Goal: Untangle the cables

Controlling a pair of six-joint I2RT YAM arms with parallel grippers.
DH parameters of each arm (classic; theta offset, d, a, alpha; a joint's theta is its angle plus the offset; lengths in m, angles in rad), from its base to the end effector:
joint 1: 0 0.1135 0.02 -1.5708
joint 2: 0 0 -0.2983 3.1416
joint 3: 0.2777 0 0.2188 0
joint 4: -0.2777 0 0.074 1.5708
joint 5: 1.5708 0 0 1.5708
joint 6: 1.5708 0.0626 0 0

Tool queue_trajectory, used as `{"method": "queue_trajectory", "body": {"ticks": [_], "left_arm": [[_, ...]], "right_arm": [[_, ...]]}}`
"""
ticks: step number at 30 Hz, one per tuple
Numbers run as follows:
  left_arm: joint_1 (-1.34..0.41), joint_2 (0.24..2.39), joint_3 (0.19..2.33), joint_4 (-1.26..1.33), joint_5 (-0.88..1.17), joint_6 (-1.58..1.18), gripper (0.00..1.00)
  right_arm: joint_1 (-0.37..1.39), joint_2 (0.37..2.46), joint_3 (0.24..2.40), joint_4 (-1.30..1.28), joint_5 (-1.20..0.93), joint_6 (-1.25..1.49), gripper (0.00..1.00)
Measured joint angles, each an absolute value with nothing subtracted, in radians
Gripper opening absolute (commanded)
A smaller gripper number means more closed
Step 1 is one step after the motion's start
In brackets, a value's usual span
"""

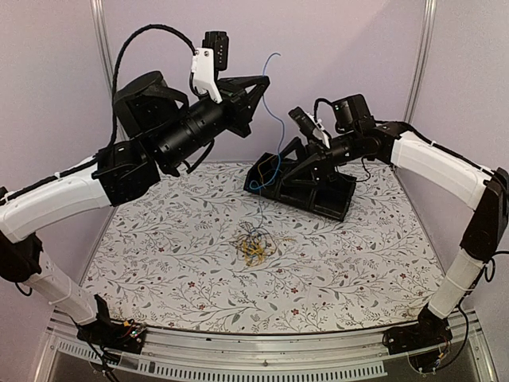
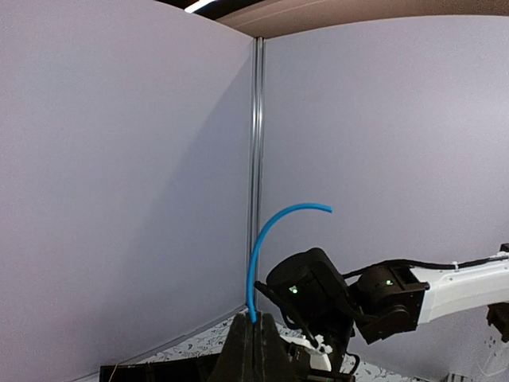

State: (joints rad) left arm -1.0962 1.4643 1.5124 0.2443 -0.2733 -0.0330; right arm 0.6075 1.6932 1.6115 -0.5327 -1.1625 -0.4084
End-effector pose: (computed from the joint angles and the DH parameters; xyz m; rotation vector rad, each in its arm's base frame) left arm 0.1632 -0.2806 0.5188 0.4547 1.2509 -0.7901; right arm 0.2561 0.2480 0.3952 -1.5182 1.3715 1.3658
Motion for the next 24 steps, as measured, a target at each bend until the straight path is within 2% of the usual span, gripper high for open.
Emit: {"method": "queue_trajectory", "body": {"ticks": [1,3,5,6,11,14,17,24], "left_arm": [[-1.096,1.464,1.509,0.247,-0.273,-0.036,0.00],[-1.095,1.464,1.502,0.250,-0.273,-0.040,0.00],[-1.095,1.464,1.499,0.250,-0.273,-0.044,0.00],[-1.095,1.464,1.497,0.251,-0.273,-0.046,0.00],[-1.095,1.448,1.483,0.253,-0.274,-0.054,0.01],[-1.095,1.422,1.458,0.260,-0.286,-0.052,0.44],[-1.094,1.385,1.406,0.281,-0.318,-0.057,0.63],[-1.090,1.280,1.232,0.306,-0.428,-0.080,0.68]], "right_arm": [[0.611,1.700,1.618,-0.509,-1.163,-0.376,0.82],[0.614,1.717,1.624,-0.466,-1.162,-0.318,0.62],[0.615,1.733,1.625,-0.435,-1.158,-0.272,0.13],[0.615,1.739,1.625,-0.423,-1.154,-0.256,0.01],[0.609,1.747,1.625,-0.405,-1.118,-0.196,0.00],[0.595,1.747,1.632,-0.404,-1.112,-0.189,0.00],[0.556,1.747,1.681,-0.422,-1.097,-0.193,0.00],[0.437,1.773,1.907,-0.432,-1.030,-0.214,0.00]]}}
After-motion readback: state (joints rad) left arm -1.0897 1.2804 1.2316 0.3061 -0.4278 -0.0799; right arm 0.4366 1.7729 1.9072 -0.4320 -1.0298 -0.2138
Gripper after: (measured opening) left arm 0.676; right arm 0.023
